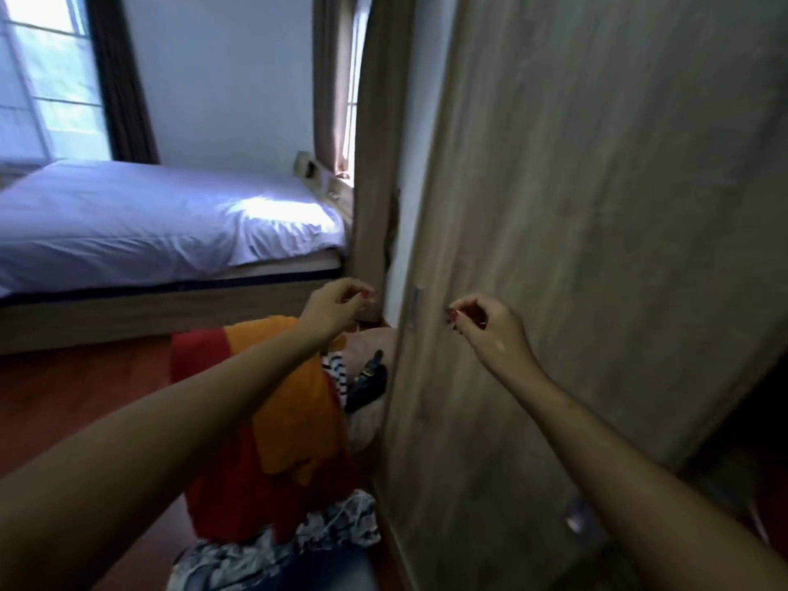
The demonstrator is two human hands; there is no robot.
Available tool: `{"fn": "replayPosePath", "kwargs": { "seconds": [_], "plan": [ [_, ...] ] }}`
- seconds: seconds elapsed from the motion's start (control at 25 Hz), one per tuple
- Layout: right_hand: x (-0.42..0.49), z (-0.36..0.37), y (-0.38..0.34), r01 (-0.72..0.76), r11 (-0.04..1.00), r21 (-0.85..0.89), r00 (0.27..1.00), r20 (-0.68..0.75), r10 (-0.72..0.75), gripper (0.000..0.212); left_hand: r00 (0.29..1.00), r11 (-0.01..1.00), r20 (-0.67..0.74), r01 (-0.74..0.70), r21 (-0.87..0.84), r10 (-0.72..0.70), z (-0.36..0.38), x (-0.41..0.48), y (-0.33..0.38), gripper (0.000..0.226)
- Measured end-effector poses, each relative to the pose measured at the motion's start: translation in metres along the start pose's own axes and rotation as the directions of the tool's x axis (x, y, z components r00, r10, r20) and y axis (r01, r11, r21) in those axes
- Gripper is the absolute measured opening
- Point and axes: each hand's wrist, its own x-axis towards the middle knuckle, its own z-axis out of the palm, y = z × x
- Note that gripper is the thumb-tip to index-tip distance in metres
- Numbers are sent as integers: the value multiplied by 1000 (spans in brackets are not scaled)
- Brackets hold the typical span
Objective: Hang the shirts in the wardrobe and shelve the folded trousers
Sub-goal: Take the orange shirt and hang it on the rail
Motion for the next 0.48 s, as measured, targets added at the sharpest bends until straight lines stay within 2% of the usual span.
{"fn": "replayPosePath", "kwargs": {
  "seconds": [0.08, 0.16, 0.24, 0.36, 0.48],
  "plan": [
    [31, 67, 4, -38, 999, 14, 995, 94, 37, 9, 993, 971, -111, 63, 232, -38, -58, 24, -57, 22],
    [57, 134, 12, -96, 995, -18, 979, 180, 97, 7, 970, 909, -187, 215, 356, -156, -105, 45, -112, 25],
    [74, 194, 22, -154, 986, -63, 955, 247, 165, 8, 925, 827, -212, 377, 417, -315, -135, 62, -160, 28],
    [88, 257, 35, -298, 949, -103, 904, 290, 315, 9, 813, 693, -208, 575, 434, -544, -153, 84, -210, 43],
    [92, 294, 45, -419, 895, -150, 850, 282, 445, 13, 724, 570, -186, 652, 500, -664, -151, 101, -233, 62]
  ]
}}
